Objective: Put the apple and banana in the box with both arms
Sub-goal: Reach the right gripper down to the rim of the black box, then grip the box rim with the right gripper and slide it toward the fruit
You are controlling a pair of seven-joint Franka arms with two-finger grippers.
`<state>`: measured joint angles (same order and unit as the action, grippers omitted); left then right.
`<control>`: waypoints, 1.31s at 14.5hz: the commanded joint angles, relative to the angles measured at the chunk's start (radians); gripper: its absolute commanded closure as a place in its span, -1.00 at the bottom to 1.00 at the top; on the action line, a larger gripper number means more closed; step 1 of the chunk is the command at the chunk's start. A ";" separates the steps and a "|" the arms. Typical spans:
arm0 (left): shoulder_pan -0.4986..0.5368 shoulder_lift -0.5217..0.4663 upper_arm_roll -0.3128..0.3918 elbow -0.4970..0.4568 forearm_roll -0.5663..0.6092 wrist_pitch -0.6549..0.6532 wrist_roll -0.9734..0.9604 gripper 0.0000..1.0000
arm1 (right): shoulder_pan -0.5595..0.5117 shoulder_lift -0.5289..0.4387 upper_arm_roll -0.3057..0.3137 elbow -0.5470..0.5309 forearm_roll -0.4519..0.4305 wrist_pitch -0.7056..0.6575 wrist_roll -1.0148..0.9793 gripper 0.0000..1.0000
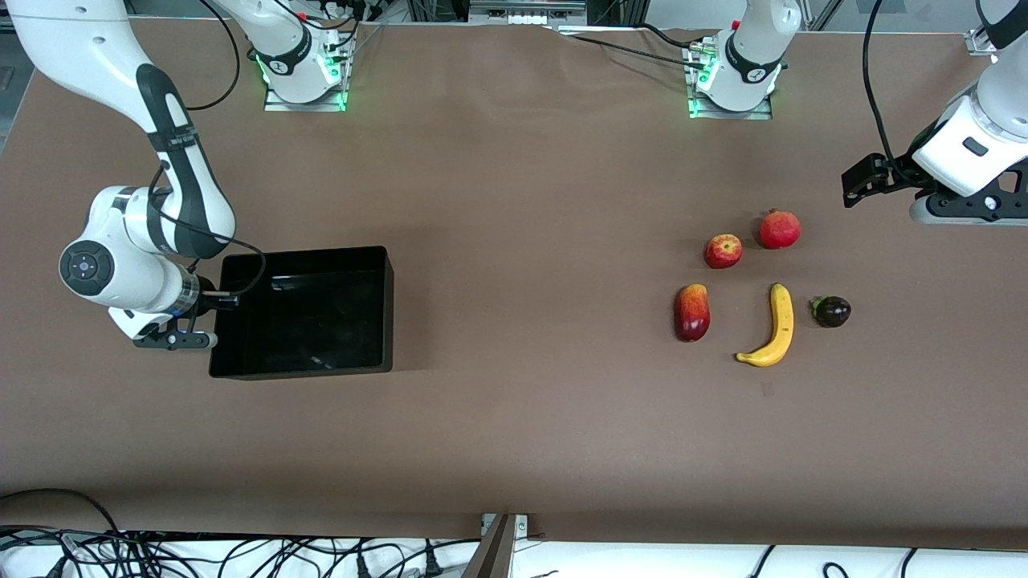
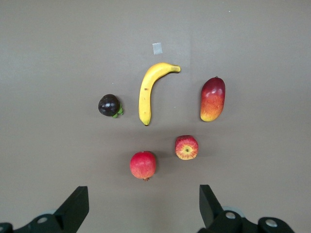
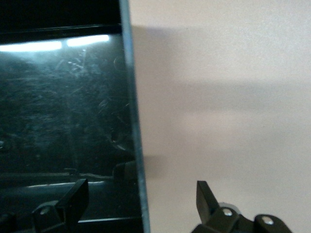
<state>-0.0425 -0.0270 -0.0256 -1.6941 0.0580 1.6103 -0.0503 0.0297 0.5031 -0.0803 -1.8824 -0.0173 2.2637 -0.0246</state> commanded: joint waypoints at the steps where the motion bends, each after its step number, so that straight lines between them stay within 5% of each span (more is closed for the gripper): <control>1: -0.002 0.010 0.006 0.030 -0.026 -0.023 0.023 -1.00 | -0.024 0.005 0.011 0.000 0.008 0.010 -0.040 0.21; 2: -0.002 0.010 0.006 0.030 -0.026 -0.023 0.023 -1.00 | -0.024 0.008 0.011 0.000 0.008 0.008 -0.041 0.75; 3: -0.002 0.010 0.006 0.030 -0.026 -0.023 0.023 -1.00 | -0.025 0.009 0.011 0.000 0.008 0.005 -0.043 1.00; 9: -0.002 0.010 0.006 0.030 -0.026 -0.024 0.023 -1.00 | -0.024 -0.008 0.034 0.022 0.059 -0.050 -0.058 1.00; 13: -0.002 0.010 0.006 0.030 -0.026 -0.024 0.020 -1.00 | 0.002 -0.023 0.088 0.133 0.062 -0.192 -0.055 1.00; 19: -0.002 0.012 0.006 0.030 -0.026 -0.023 0.009 -1.00 | 0.212 -0.003 0.099 0.220 0.172 -0.256 0.144 1.00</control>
<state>-0.0425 -0.0270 -0.0254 -1.6941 0.0580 1.6102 -0.0509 0.1834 0.4959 0.0192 -1.6745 0.1272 2.0223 0.0360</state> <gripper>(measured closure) 0.000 0.965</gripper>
